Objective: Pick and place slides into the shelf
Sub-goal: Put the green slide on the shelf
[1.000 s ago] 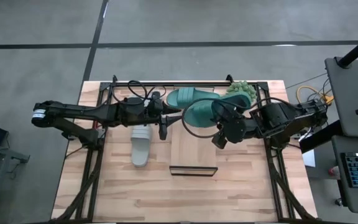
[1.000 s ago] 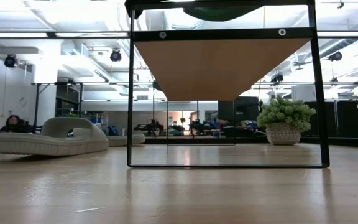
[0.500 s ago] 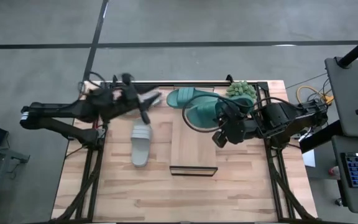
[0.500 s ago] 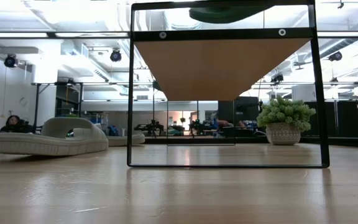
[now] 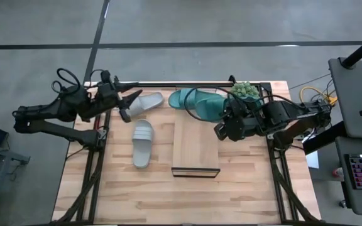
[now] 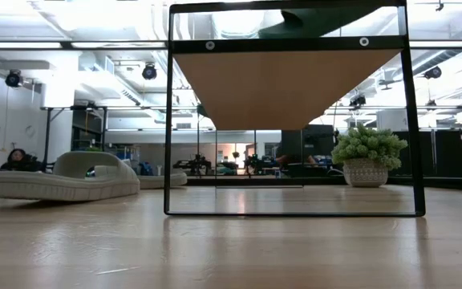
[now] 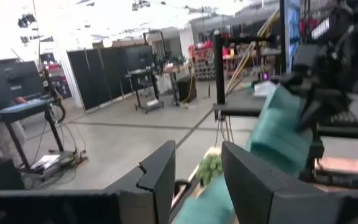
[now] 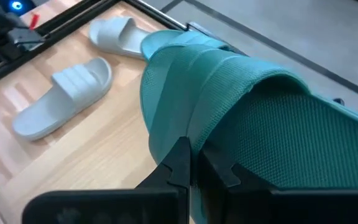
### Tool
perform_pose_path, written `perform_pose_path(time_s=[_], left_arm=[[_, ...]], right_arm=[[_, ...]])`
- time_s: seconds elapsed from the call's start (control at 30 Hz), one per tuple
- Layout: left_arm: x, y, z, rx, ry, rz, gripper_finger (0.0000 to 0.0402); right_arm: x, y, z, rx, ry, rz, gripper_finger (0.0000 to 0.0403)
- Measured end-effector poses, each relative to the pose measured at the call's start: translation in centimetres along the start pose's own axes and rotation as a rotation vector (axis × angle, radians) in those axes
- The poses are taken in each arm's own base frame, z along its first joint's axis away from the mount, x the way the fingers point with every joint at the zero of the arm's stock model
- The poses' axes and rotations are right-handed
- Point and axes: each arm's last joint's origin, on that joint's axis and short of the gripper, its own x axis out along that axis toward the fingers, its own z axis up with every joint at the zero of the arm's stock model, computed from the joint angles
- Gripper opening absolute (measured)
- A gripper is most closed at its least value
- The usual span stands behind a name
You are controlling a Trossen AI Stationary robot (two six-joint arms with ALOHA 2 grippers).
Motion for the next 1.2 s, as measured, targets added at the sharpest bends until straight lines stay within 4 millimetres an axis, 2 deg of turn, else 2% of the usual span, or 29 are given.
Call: perform_pose_path(time_s=[0.47, 0.83, 1.2], left_arm=[[-2.6, 1.3, -1.1, 0.071, 0.126, -0.019, 0.0116], [-3.1, 1.3, -2.4, 0.138, 0.245, -0.042, 0.0116], [-4.2, 1.9, -2.7, 0.14, 0.248, -0.043, 0.0116]], right_arm=[[0.1, -1.0, 0.7, 0.146, -0.003, -0.011, 0.0008], [0.5, -1.4, 1.1, 0.203, 0.018, -0.016, 0.0008], [1.0, 0.5, 1.8, 0.273, 0.063, 0.217, 0.0008]])
